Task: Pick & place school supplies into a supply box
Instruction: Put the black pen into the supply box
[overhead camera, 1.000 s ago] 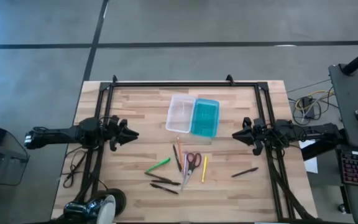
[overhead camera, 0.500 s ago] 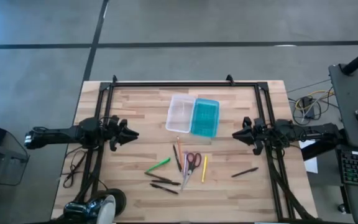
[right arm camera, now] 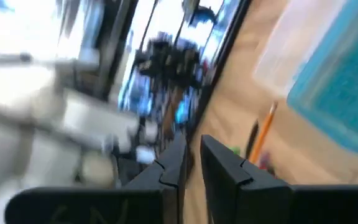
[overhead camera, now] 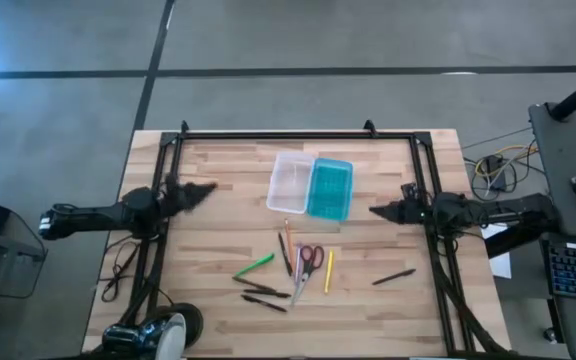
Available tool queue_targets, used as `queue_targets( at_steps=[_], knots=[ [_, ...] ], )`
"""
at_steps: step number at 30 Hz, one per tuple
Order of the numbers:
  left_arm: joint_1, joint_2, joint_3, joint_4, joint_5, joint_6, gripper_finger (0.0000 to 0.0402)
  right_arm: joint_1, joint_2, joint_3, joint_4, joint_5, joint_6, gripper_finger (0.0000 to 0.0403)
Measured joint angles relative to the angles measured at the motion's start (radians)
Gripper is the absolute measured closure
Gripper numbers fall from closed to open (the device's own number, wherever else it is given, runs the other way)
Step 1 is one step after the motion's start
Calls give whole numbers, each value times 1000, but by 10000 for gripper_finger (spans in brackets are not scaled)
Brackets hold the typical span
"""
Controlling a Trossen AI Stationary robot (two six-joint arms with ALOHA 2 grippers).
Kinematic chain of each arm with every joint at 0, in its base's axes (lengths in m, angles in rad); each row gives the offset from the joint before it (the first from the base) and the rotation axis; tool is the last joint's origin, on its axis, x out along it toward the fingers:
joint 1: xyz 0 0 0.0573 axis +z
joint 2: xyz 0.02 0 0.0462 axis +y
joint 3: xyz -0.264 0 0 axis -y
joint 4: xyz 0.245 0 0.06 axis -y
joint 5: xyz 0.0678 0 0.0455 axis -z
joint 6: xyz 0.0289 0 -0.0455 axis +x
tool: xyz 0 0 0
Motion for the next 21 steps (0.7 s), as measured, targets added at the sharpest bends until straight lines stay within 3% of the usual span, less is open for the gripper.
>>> queue_targets(
  at_steps=[3,5,7,11,13,16,18,21],
  knots=[
    [1,-2,0,-2,-275,-217,298,0,42,0,129,153,-15,362],
    [1,-1,0,-7,-406,-307,298,0,82,2,219,167,-65,362],
    [1,-1,0,0,-484,-359,298,0,128,1,265,156,-84,362],
    [1,2,0,-21,-498,-338,298,-6,222,2,352,138,-88,362],
    [1,2,0,-24,-442,-329,298,-19,273,5,310,50,31,362],
    [1,1,0,-55,-205,-229,298,10,379,118,92,-77,127,359],
    [-1,5,0,-76,-19,-172,298,36,463,273,-208,-136,95,352],
    [-1,13,1,-103,137,-142,298,69,644,518,-741,-198,-32,335]
  ],
)
